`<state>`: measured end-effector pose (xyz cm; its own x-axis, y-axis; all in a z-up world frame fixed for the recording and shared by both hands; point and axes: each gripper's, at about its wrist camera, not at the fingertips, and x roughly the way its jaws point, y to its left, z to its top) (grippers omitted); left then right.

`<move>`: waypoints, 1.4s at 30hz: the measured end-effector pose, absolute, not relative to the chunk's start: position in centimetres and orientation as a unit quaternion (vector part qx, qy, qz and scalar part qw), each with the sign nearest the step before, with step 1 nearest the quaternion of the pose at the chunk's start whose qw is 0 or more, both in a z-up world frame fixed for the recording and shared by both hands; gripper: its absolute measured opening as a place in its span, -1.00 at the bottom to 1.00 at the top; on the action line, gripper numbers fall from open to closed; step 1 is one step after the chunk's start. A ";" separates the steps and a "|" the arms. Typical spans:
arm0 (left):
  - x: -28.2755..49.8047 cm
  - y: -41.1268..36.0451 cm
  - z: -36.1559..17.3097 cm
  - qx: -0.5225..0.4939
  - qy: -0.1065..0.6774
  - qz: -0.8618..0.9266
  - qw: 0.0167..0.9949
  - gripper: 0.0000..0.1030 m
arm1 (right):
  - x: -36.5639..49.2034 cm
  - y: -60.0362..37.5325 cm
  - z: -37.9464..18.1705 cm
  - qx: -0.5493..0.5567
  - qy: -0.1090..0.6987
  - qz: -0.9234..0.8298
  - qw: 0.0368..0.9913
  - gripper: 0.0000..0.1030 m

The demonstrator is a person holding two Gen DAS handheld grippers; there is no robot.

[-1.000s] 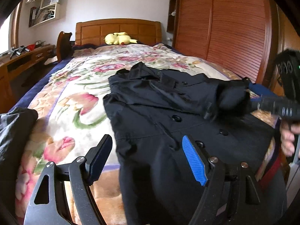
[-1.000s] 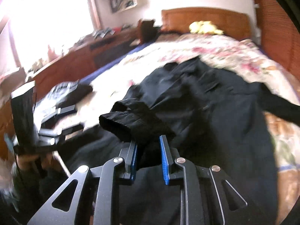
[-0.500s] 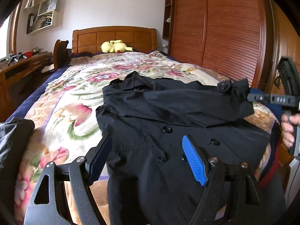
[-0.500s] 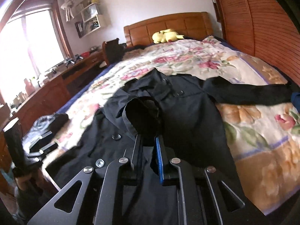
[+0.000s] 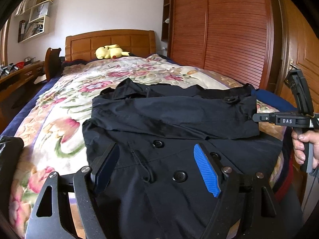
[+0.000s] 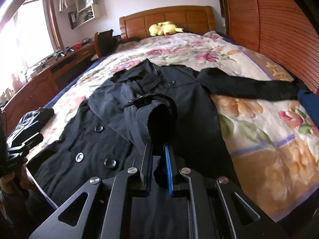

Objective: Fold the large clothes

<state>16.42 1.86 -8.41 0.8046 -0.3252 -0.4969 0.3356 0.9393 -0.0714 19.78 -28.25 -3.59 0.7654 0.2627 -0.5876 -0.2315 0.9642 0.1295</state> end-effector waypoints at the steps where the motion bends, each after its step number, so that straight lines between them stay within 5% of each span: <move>1: 16.5 1.7 -8.4 0.009 0.260 -0.175 0.949 0.51 | 19.6 -28.3 -3.6 0.025 0.318 0.131 0.939 -0.77; 15: 17.9 -2.0 -8.7 -0.017 0.257 -0.209 0.943 0.51 | 22.1 -29.5 -3.7 -0.012 0.330 0.074 0.941 -0.76; 22: 18.7 -4.4 -9.3 -0.009 0.257 -0.217 0.942 0.51 | 23.2 -29.0 -5.8 -0.052 0.357 0.075 0.930 -0.15; 31: 19.4 -5.6 -10.0 -0.005 0.266 -0.216 0.939 0.51 | 24.4 -30.6 -7.9 -0.009 0.392 0.101 0.914 -0.10; 34: 19.7 -5.8 -10.3 -0.003 0.269 -0.213 0.939 0.51 | 24.4 -30.4 -8.0 -0.010 0.391 0.121 0.912 -0.14; 42: 20.0 -6.1 -11.1 0.001 0.281 -0.210 0.937 0.51 | 23.5 -29.8 -7.7 -0.018 0.387 0.154 0.909 -0.81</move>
